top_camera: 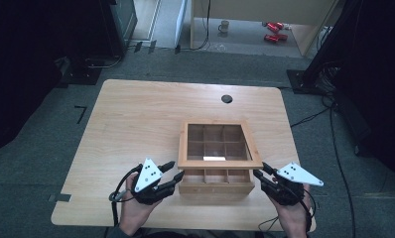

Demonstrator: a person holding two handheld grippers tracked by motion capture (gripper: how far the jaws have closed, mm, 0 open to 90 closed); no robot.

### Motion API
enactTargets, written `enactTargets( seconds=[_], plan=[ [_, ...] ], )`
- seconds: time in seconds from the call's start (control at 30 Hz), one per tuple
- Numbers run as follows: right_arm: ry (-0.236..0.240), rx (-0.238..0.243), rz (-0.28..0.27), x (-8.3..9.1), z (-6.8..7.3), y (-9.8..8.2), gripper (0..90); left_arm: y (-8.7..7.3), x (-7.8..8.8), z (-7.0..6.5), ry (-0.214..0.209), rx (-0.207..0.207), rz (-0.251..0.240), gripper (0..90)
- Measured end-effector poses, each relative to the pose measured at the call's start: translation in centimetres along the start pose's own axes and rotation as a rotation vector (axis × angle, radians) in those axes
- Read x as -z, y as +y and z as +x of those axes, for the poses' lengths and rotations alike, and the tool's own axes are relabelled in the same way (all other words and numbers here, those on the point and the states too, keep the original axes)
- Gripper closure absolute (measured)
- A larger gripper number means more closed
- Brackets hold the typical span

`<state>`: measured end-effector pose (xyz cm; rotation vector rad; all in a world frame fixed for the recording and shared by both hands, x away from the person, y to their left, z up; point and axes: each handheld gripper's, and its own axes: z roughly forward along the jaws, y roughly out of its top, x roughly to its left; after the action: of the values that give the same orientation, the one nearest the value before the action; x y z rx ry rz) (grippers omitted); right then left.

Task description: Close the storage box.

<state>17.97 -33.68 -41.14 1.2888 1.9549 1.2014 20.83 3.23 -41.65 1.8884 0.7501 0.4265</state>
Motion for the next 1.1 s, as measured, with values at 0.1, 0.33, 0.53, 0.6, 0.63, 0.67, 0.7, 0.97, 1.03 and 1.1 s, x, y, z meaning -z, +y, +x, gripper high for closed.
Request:
enactTargets(
  seconds=[0.1, 0.33, 0.53, 0.6, 0.63, 0.67, 0.7, 0.97, 1.03, 1.1],
  plan=[
    [0.0, 0.0, 0.001, 0.0, 0.0, -0.1, 66.5, 0.0, -0.2, 0.0, 0.003, -0.001, 0.003, 55.7],
    [0.002, -0.004, 0.009, -0.1, 0.1, -0.5, 66.6, -0.4, -0.5, -0.3, 0.006, -0.017, 0.015, 55.7],
    [-0.003, -0.001, 0.016, -0.2, 0.2, -1.1, 66.6, -0.9, -0.7, -0.5, 0.004, -0.019, 0.02, 55.6],
    [-0.01, 0.007, 0.019, -0.3, 0.3, -1.3, 66.6, -1.1, -0.8, -0.6, 0.001, -0.018, 0.024, 55.6],
    [-0.009, 0.006, 0.02, -0.3, 0.3, -1.3, 66.6, -1.2, -0.8, -0.7, 0.002, -0.021, 0.028, 55.6],
    [-0.007, 0.002, 0.023, -0.3, 0.3, -1.4, 66.6, -1.3, -0.8, -0.7, 0.001, -0.02, 0.028, 55.6],
    [-0.007, 0.002, 0.024, -0.3, 0.3, -1.5, 66.6, -1.4, -0.9, -0.7, -0.001, -0.021, 0.03, 55.6],
    [-0.004, 0.0, 0.039, -0.5, 0.4, -2.2, 66.6, -1.8, -0.9, -1.0, 0.013, -0.035, 0.029, 55.9],
    [-0.003, 0.0, 0.039, -0.6, 0.4, -2.3, 66.6, -1.9, -1.0, -1.0, 0.017, -0.038, 0.029, 56.0],
    [-0.001, -0.001, 0.041, -0.6, 0.3, -2.4, 66.6, -2.0, -1.0, -1.1, 0.024, -0.042, 0.03, 56.0]
  ],
)
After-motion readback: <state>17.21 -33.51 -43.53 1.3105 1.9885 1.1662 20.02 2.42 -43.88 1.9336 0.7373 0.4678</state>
